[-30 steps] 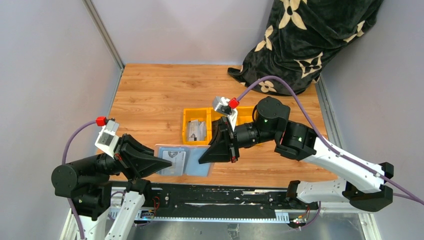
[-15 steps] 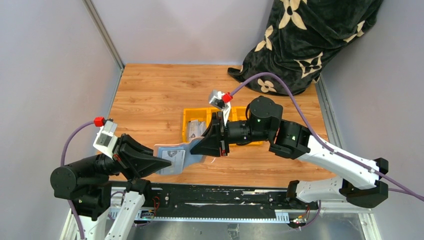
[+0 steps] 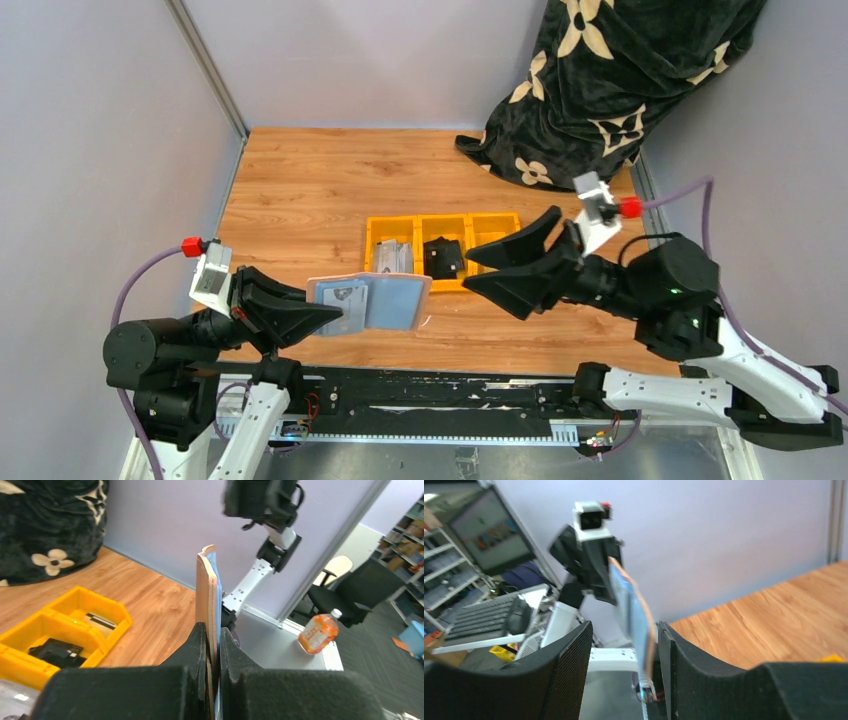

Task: Take the credit cards out of the card holder
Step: Remove the credit card from the card holder.

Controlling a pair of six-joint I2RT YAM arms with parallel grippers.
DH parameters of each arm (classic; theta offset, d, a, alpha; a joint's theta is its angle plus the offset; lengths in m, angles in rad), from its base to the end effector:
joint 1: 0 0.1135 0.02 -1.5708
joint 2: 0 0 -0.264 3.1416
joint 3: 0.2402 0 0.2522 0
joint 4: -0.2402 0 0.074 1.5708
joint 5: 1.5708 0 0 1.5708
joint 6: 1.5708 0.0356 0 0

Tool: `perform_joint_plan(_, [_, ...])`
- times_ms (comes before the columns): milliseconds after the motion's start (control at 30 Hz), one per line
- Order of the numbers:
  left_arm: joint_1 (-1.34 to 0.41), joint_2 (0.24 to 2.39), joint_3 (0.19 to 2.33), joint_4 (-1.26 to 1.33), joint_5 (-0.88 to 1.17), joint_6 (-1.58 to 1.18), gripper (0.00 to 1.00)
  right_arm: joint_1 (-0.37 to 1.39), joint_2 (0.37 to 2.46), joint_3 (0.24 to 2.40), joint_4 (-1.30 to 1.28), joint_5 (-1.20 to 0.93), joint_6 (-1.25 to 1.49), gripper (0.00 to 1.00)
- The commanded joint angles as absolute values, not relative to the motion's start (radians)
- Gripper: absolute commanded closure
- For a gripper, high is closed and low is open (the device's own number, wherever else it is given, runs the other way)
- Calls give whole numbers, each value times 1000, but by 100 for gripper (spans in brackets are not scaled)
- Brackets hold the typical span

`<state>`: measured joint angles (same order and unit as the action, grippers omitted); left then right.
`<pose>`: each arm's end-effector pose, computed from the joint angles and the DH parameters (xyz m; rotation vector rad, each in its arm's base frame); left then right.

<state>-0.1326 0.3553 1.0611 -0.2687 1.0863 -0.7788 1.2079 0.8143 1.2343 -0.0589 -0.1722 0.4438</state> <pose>-0.0021 -0.0315 0.4482 0.6396 1.3733 -1.3558 0.0440 0.1331 0.4987 -0.6639 1.1973 1.5241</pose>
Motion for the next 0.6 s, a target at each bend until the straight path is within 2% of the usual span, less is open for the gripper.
perform_joint_plan(0, [-135, 358, 1069, -346, 961, -691, 100, 1213, 790, 1180, 68, -186, 518, 45])
perform_joint_plan(200, [-135, 360, 1055, -322, 940, -721, 100, 1221, 949, 1181, 175, -376, 632, 46])
perform_joint_plan(567, [-135, 354, 1042, -312, 949, -758, 100, 1221, 1104, 1193, 257, -447, 649, 47])
